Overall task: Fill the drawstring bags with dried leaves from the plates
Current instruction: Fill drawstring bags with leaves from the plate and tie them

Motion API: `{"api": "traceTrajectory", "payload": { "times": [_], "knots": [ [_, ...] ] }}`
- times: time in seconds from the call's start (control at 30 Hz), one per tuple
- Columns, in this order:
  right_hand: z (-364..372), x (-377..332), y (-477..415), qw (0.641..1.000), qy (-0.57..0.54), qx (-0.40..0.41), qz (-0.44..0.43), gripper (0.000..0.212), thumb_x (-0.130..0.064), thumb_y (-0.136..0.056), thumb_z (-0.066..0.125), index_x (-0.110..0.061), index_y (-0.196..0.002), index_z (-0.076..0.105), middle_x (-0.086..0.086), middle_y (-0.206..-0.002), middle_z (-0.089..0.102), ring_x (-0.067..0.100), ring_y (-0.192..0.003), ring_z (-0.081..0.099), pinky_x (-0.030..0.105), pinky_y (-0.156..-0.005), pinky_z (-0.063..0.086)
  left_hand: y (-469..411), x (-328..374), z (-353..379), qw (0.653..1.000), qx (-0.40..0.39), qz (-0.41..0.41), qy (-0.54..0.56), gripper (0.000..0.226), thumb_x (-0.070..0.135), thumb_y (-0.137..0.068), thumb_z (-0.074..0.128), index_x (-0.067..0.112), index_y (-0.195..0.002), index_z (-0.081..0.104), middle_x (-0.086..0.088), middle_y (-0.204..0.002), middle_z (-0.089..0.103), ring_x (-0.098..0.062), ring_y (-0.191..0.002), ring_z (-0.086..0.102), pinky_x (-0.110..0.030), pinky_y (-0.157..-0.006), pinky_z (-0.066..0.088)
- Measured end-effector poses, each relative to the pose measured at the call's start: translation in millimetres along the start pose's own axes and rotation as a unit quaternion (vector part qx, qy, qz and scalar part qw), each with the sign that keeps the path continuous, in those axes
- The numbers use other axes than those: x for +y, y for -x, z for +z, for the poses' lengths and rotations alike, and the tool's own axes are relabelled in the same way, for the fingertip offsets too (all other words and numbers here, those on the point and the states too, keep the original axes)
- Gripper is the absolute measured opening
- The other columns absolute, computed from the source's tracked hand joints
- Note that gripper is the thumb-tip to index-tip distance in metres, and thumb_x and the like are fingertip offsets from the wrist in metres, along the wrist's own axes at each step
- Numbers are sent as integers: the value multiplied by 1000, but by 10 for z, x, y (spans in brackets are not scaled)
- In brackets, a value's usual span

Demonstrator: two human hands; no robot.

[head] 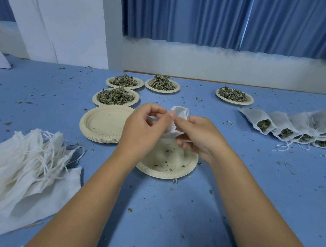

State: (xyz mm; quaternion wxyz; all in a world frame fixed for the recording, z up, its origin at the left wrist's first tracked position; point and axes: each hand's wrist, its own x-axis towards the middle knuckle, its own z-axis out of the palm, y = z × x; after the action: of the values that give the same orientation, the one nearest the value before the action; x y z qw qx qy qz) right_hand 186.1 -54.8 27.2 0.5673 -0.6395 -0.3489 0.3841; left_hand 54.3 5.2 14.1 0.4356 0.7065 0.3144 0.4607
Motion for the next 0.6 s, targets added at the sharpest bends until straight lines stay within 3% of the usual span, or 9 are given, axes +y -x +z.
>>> {"api": "traceTrajectory", "payload": {
  "times": [0.07,0.17,0.23,0.37,0.43,0.53,0.6],
  "knots": [
    [-6,-6,-10,999,-46,-27,11,18,-23,-89,67,-10,-77,63,-2,-62,69,8,-55,65,18,-51,51,21,-24,19,994,-10,64,-86,36,46,-75,79,29,-104,65,14,-99,59,-1,-73,55,-10,-71,43],
    [-42,-25,-16,996,-82,-33,-4,22,-14,-89,61,-13,-68,69,1,-59,67,9,-51,64,18,-49,50,24,-34,22,979,-38,142,-142,53,42,-68,85,29,-116,65,14,-104,53,6,-78,49,-4,-73,37],
    [-69,-34,-14,996,-86,-25,-14,18,-14,-88,62,-11,-73,71,3,-65,70,10,-54,66,18,-49,51,15,-47,40,975,-41,162,-145,52,33,-71,85,30,-119,65,16,-102,51,7,-77,49,-4,-74,37],
    [-147,-23,-45,987,-153,-42,-9,15,-4,-88,60,3,-97,70,16,-93,75,22,-88,74,24,-67,58,12,-44,160,971,-12,182,-155,27,12,-88,70,20,-114,73,13,-95,51,-2,-79,52,-11,-71,41],
    [-193,-30,-57,983,-180,-36,-14,17,-1,-88,57,5,-98,69,17,-93,74,23,-89,73,25,-68,58,8,-35,243,967,-7,191,-171,23,12,-92,65,19,-113,74,9,-99,53,-3,-82,51,-16,-73,43],
    [-281,-43,-92,974,-225,0,-19,16,2,-87,55,5,-92,70,18,-88,74,25,-83,74,27,-68,59,-19,17,425,964,-10,185,-192,30,9,-93,61,22,-118,71,8,-107,53,-4,-84,52,-11,-76,40],
    [-345,-37,-139,969,-242,47,-19,14,3,-85,55,3,-85,69,16,-82,73,24,-78,73,30,-71,59,-46,65,599,964,-22,169,-203,36,5,-92,56,19,-123,68,3,-116,56,-12,-94,57,-20,-84,44]
  ]
}}
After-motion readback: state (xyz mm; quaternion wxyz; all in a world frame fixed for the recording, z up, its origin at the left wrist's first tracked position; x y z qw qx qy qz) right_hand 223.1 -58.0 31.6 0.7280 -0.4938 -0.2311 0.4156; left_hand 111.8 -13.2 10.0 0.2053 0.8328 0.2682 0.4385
